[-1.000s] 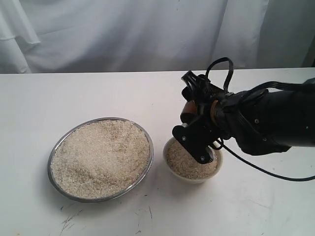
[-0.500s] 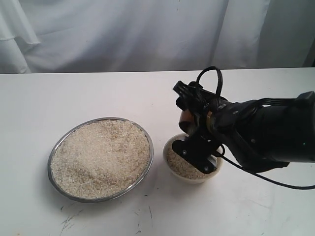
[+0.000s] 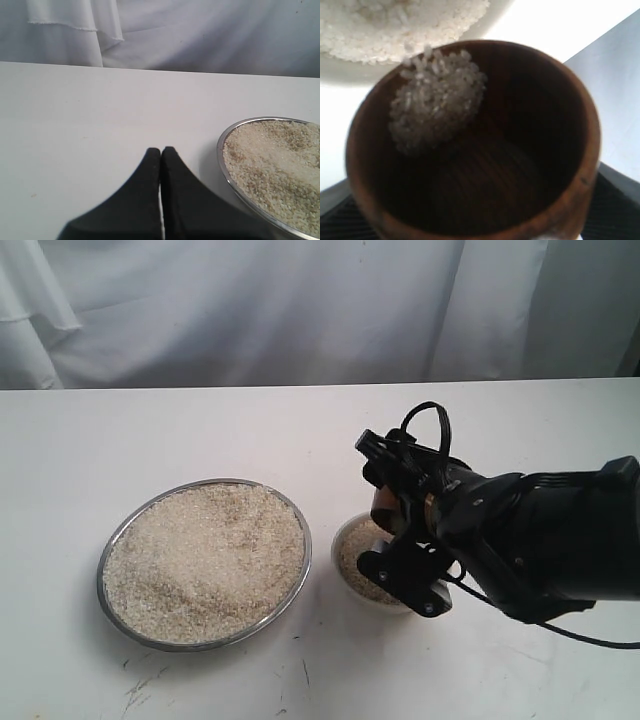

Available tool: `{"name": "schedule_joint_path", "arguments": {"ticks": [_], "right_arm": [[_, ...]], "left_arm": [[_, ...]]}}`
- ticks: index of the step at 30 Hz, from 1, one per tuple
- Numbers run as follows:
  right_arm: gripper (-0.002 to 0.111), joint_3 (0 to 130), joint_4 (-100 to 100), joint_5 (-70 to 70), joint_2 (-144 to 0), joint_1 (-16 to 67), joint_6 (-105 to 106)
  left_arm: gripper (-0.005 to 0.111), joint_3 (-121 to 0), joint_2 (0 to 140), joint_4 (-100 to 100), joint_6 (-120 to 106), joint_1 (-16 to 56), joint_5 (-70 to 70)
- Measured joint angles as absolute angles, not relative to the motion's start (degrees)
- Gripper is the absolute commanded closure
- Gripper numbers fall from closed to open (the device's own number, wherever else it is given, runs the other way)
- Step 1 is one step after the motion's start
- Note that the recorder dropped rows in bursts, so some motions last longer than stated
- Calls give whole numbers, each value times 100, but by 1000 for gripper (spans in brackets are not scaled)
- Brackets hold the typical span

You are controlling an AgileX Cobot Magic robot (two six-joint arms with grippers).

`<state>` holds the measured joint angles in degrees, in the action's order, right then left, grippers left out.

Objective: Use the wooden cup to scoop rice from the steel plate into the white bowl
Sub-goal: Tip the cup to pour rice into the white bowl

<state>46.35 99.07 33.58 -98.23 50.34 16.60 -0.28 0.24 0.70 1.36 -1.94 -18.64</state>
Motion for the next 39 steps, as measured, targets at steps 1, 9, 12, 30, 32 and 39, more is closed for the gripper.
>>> {"name": "schedule_joint_path", "arguments": {"ticks": [1, 9, 12, 30, 32, 39], "right_arm": [[108, 4635, 9907, 3377, -9823, 5050, 1693], [108, 4635, 9930, 3562, -9823, 5062, 2049], [108, 4635, 9930, 3573, -9823, 5062, 2098], [108, 4920, 9941, 3872, -9801, 5179, 2380], [108, 4920, 9941, 3906, -9801, 5251, 2487], [108, 5027, 9941, 4065, -9795, 5467, 2762]], "left_arm": [[107, -28, 24, 70, 136, -194, -1864], [107, -28, 24, 70, 136, -194, -1864], [107, -28, 24, 70, 136, -194, -1864], [107, -28, 24, 70, 136, -194, -1864], [107, -28, 24, 70, 136, -194, -1864], [107, -28, 24, 70, 136, -194, -1864]]}}
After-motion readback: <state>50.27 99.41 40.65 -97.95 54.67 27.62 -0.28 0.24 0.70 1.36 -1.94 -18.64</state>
